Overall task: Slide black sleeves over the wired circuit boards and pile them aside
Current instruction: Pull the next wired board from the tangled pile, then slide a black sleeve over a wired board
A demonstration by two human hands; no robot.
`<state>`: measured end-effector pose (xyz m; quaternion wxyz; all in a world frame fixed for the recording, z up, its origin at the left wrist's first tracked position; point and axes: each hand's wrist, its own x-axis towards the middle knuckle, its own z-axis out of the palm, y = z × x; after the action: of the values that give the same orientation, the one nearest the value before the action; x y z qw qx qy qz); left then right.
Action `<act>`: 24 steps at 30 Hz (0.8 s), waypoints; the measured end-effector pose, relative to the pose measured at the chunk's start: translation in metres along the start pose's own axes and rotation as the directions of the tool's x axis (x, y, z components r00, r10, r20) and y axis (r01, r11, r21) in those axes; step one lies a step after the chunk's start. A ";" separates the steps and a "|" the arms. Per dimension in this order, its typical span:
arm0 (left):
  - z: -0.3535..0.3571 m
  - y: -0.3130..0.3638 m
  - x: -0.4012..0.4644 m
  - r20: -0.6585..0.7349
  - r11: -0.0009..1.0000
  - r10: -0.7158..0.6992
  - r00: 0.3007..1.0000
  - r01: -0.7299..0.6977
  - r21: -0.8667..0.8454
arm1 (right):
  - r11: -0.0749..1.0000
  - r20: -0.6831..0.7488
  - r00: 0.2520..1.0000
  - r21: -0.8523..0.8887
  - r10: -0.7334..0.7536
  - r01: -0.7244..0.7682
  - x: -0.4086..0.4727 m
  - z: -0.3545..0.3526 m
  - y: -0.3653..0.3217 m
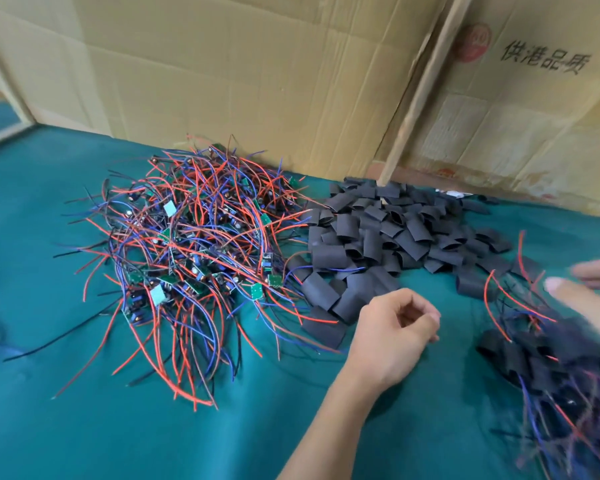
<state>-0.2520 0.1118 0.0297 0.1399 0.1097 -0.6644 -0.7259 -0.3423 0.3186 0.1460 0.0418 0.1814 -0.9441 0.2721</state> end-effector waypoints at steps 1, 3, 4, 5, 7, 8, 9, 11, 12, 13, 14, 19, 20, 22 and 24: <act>0.000 0.000 0.000 -0.006 1.000 0.006 1.000 -0.006 0.008 | 0.997 0.004 1.000 -0.071 -0.028 0.028 -0.001 0.009 -0.044; -0.001 -0.001 -0.001 -0.031 0.999 0.019 0.999 -0.018 0.042 | 0.984 0.081 0.983 -0.054 -0.165 0.169 -0.008 0.030 -0.130; -0.002 -0.001 -0.001 -0.038 0.999 0.029 0.999 -0.027 0.046 | 0.951 0.163 0.941 -0.037 -0.298 0.307 -0.009 0.048 -0.163; -0.003 0.000 -0.002 -0.031 0.999 0.042 0.999 -0.041 0.031 | 0.914 0.245 0.885 0.014 -0.396 0.406 -0.009 0.070 -0.188; -0.004 0.002 -0.002 0.008 0.999 0.038 0.999 -0.038 -0.022 | 0.833 0.404 0.754 0.038 -0.518 0.552 -0.007 0.115 -0.225; -0.003 0.003 -0.001 0.006 1.000 0.009 1.000 -0.009 -0.001 | 0.809 0.458 0.719 0.003 -0.523 0.588 -0.008 0.136 -0.239; -0.002 0.004 0.000 -0.024 1.000 0.001 1.000 0.000 0.024 | 0.789 0.497 0.699 -0.044 -0.514 0.613 -0.011 0.153 -0.248; 0.000 0.004 -0.001 -0.072 0.997 0.027 0.997 -0.022 0.075 | 0.742 0.519 0.690 -0.149 -0.504 0.654 -0.015 0.180 -0.253; 0.000 0.005 -0.002 -0.075 0.996 0.038 0.996 -0.032 0.080 | 0.733 0.499 0.696 -0.163 -0.516 0.660 -0.016 0.191 -0.251; 0.000 0.006 -0.003 -0.076 0.996 0.039 0.996 -0.033 0.078 | 0.740 0.481 0.708 -0.163 -0.518 0.653 -0.016 0.197 -0.248; 0.000 0.006 -0.003 -0.077 0.997 0.031 0.997 -0.025 0.077 | 0.755 0.455 0.721 -0.146 -0.522 0.639 -0.014 0.200 -0.245; 0.002 0.007 -0.003 -0.076 0.997 0.001 0.997 0.005 0.083 | 0.829 0.338 0.777 0.018 -0.531 0.559 -0.007 0.190 -0.234; 0.001 0.007 -0.003 -0.068 0.997 -0.003 0.998 0.008 0.072 | 0.847 0.326 0.791 0.065 -0.518 0.528 -0.005 0.187 -0.233; 0.003 0.009 -0.001 -0.052 0.999 -0.030 0.998 0.032 0.038 | 0.877 0.331 0.812 0.173 -0.481 0.449 0.001 0.183 -0.231; 0.005 0.009 0.003 -0.069 0.998 -0.066 0.995 0.066 0.002 | 0.886 0.364 0.817 0.303 -0.447 0.350 0.008 0.181 -0.229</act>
<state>-0.2557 0.1147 0.0397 0.1383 0.1567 -0.6568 -0.7245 -0.2629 0.0402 0.1079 -0.1282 0.4343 -0.8342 0.3148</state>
